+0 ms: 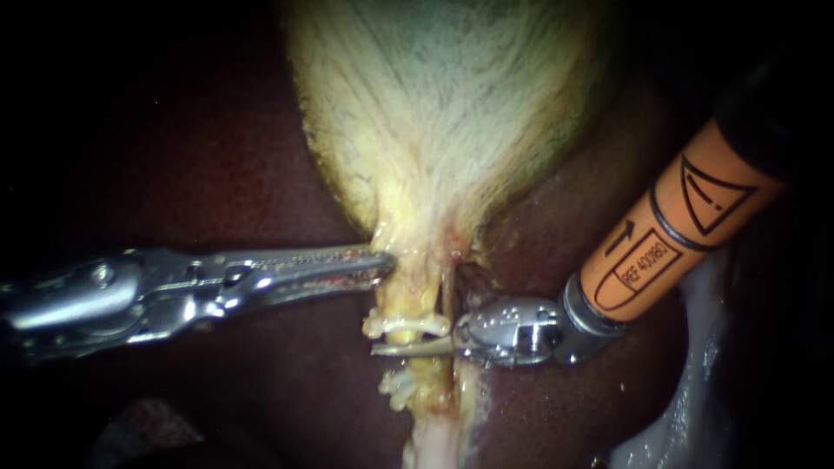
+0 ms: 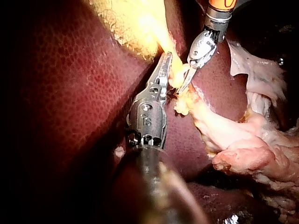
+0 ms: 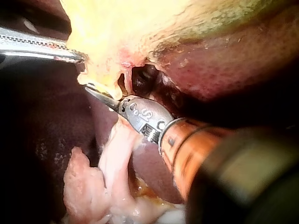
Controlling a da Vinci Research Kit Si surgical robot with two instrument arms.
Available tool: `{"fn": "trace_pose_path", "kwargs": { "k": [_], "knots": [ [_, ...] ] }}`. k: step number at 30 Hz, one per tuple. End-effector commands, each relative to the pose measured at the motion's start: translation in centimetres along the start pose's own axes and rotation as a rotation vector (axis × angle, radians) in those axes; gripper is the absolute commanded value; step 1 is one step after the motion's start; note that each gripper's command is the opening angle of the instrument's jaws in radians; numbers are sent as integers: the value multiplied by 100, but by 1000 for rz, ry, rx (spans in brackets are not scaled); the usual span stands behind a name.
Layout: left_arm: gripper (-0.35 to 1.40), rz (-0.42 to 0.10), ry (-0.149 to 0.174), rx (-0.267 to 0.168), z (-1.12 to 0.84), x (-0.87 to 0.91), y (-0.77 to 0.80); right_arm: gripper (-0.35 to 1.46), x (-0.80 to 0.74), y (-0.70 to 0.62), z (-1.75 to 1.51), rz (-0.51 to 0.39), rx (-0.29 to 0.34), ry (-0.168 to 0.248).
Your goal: Go back from the cut left tube
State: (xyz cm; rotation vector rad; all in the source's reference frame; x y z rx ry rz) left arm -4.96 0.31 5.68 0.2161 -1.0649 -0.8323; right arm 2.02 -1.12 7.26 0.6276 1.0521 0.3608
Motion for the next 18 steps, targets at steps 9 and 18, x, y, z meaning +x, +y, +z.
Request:
{"fn": "trace_pose_path", "kwargs": {
  "k": [9, 18],
  "knots": [
    [-6, 0, 0, 0, 0, 0, 1, -35, 0, -3, 1, 45, 12, -1],
    [-6, 0, 0, 0, 1, 1, 2, 59, 0, -7, 8, 126, 51, -9]
  ]
}}
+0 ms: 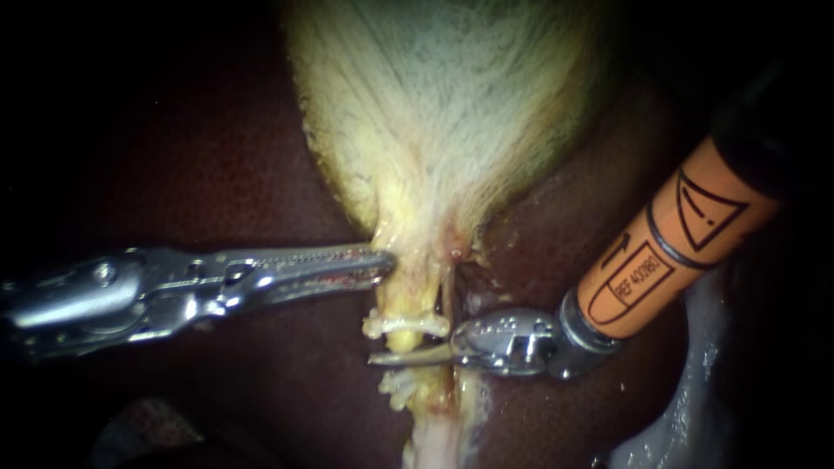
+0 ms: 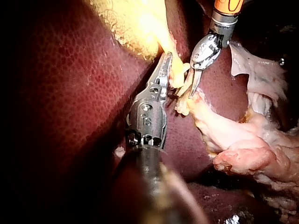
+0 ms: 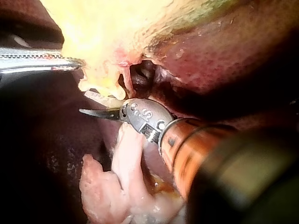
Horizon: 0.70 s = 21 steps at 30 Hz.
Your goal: Go back from the cut left tube
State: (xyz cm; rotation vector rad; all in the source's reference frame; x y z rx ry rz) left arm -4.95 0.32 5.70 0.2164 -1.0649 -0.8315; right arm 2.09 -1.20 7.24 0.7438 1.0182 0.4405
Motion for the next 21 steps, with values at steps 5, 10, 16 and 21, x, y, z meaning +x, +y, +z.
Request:
{"fn": "trace_pose_path", "kwargs": {
  "k": [5, 10, 16, 21],
  "knots": [
    [-6, 0, 0, 0, 0, 0, 0, 61, -1, 0, 2, 0, -1, 0],
    [-6, 0, 0, 0, 1, 1, 1, 59, -2, -1, 0, -1, 1, 0],
    [-6, 0, 0, 1, 2, 2, 4, 73, -8, -14, -13, -8, 13, -4],
    [-6, 0, 0, 1, 4, 3, 7, 59, -11, -26, -41, -11, 31, -9]
  ]
}}
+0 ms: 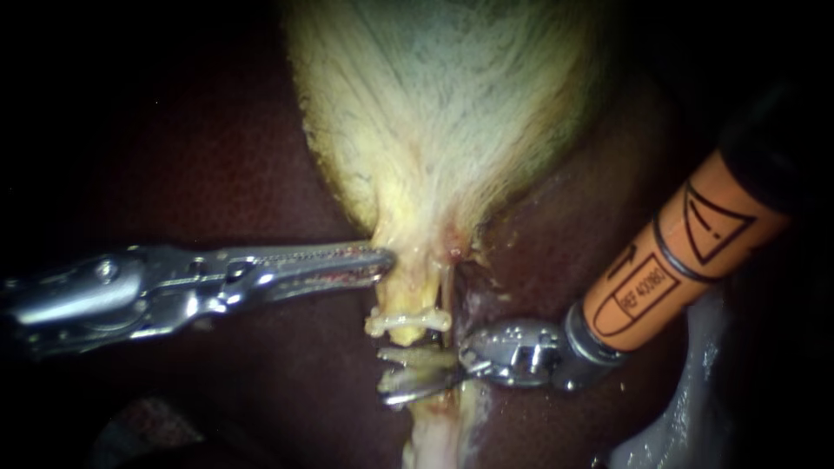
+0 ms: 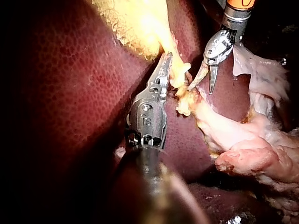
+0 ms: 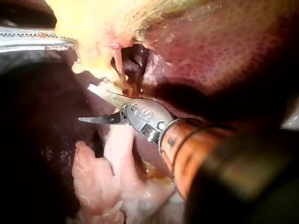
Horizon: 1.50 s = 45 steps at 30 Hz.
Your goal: Go back from the cut left tube
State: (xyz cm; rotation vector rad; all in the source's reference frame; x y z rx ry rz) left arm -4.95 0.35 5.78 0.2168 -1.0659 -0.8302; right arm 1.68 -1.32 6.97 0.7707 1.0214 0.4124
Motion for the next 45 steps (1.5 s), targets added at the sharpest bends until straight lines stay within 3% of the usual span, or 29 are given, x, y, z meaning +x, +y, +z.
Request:
{"fn": "trace_pose_path", "kwargs": {
  "k": [1, 2, 5, 8, 11, 13, 19, 26, 32, 38, 45],
  "knots": [
    [-6, 0, 0, 0, 1, 0, 1, 54, 0, 1, -8, -1, 0, 0],
    [-6, 0, 0, 0, 1, 0, 1, 41, 0, 1, -15, 0, 7, -1],
    [-6, 0, 0, 0, 1, 1, 2, 47, 5, 4, -42, -6, -28, 9],
    [-6, 0, 0, 0, 2, 1, 3, 76, 16, 11, -71, -86, -72, 18],
    [-6, 0, 0, 0, 2, 1, 3, 116, 28, 16, -97, -153, -161, 27],
    [-6, 0, 0, 0, 3, 2, 4, 121, 35, 19, -112, -208, -195, 32],
    [-5, 0, 0, 0, 3, 2, 4, 126, 46, 20, -139, -285, -238, 41],
    [-5, 1, 0, -2, 6, 3, 4, 128, 49, 21, -147, -300, -245, 51],
    [-5, 8, -6, -10, 20, 18, 2, 128, 48, 20, -147, -301, -245, 51],
    [-5, 6, 14, -5, 38, 34, 5, 128, 48, 20, -146, -301, -245, 51],
    [-5, 4, 19, -1, 45, 39, 2, 128, 48, 20, -146, -301, -245, 51]
  ]
}}
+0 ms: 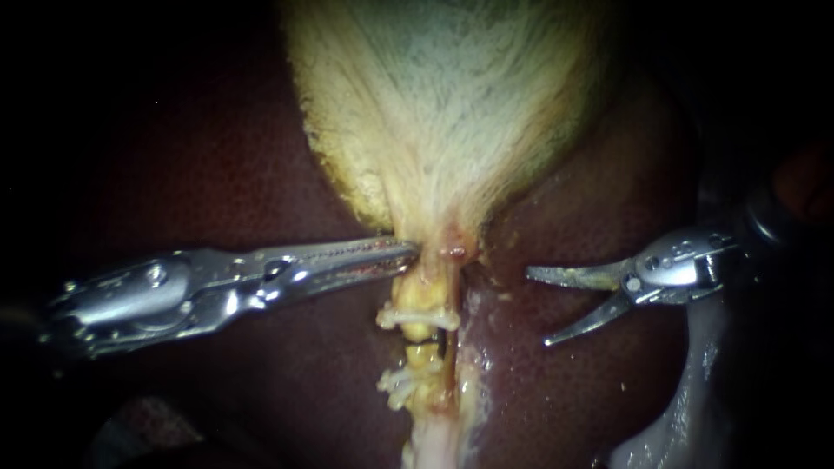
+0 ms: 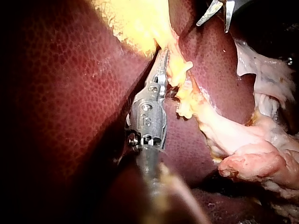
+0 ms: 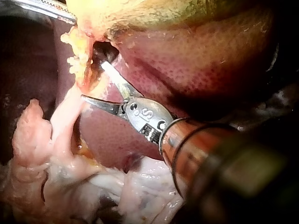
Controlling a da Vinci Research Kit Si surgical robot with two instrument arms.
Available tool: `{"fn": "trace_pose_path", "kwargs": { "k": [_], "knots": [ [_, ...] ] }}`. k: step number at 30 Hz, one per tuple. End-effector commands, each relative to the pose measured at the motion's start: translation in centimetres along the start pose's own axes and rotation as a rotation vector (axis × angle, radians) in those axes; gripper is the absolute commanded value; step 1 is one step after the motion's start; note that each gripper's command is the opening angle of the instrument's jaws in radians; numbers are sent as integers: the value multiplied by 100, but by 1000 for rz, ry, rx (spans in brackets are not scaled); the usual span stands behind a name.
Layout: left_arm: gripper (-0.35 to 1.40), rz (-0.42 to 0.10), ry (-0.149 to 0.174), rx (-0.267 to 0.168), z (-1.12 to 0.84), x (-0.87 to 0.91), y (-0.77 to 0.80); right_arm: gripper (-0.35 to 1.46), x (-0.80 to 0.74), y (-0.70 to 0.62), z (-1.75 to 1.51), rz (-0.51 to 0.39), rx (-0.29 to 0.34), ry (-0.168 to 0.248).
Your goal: Go back from the cut left tube
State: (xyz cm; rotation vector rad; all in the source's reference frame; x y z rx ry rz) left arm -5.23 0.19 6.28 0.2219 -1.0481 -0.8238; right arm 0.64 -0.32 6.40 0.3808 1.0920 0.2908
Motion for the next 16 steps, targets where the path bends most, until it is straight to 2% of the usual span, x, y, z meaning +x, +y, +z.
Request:
{"fn": "trace_pose_path", "kwargs": {
  "k": [1, 12, 16],
  "knots": [
    [-5, 0, 1, -1, 0, 0, 0, 128, 0, 0, 0, 0, 0, 0],
    [-3, 0, 1, 2, 0, 0, -3, 128, 0, -1, 0, -6, 3, 0],
    [-3, 0, 1, 2, -1, -1, -4, 130, 0, -5, 4, -7, 19, 3]
  ]
}}
